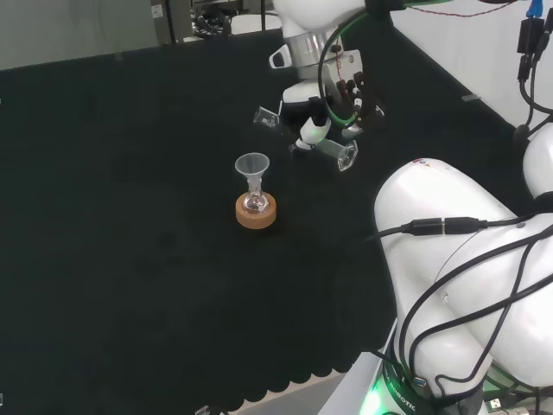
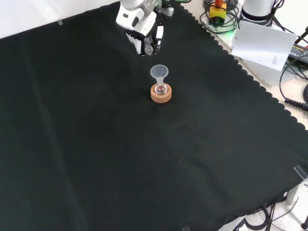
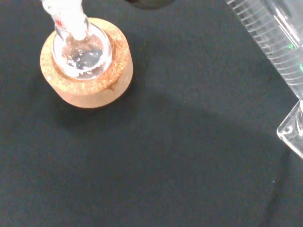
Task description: Put the graduated cylinder back on the table.
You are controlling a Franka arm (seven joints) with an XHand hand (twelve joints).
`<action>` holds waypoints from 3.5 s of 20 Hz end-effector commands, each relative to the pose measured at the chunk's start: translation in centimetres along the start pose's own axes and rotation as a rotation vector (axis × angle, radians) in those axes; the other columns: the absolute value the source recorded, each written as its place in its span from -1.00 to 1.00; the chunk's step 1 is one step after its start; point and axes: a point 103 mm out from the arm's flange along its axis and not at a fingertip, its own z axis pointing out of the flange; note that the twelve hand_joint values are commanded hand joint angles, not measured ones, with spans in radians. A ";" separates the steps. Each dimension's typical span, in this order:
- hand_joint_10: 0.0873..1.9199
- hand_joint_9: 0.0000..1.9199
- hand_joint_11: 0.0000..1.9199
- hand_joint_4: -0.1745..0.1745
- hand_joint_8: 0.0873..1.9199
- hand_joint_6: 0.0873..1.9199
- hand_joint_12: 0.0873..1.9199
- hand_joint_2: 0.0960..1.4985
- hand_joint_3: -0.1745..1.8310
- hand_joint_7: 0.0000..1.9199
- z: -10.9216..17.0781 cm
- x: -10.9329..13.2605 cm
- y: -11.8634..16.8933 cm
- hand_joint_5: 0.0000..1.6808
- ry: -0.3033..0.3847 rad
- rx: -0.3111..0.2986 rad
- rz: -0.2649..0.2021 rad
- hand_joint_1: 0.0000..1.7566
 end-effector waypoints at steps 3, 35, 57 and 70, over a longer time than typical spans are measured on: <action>-1.00 0.58 0.45 -0.50 -0.74 0.04 -0.34 0.48 -0.82 0.31 0.6 -2.5 1.1 0.14 0.152 -0.049 -0.011 0.27; -1.00 0.57 0.45 -0.52 -0.75 0.05 -0.34 0.48 -0.82 0.31 0.6 -10.9 10.3 0.14 0.457 -0.644 0.027 0.27; -1.00 0.56 0.45 -0.52 -0.75 0.05 -0.34 0.48 -0.82 0.30 4.0 -11.2 14.0 0.14 0.625 -0.747 0.007 0.27; -1.00 0.55 0.43 -0.54 -0.76 0.05 -0.34 0.48 -0.82 0.28 5.2 -10.4 15.2 0.13 0.653 -0.748 -0.030 0.27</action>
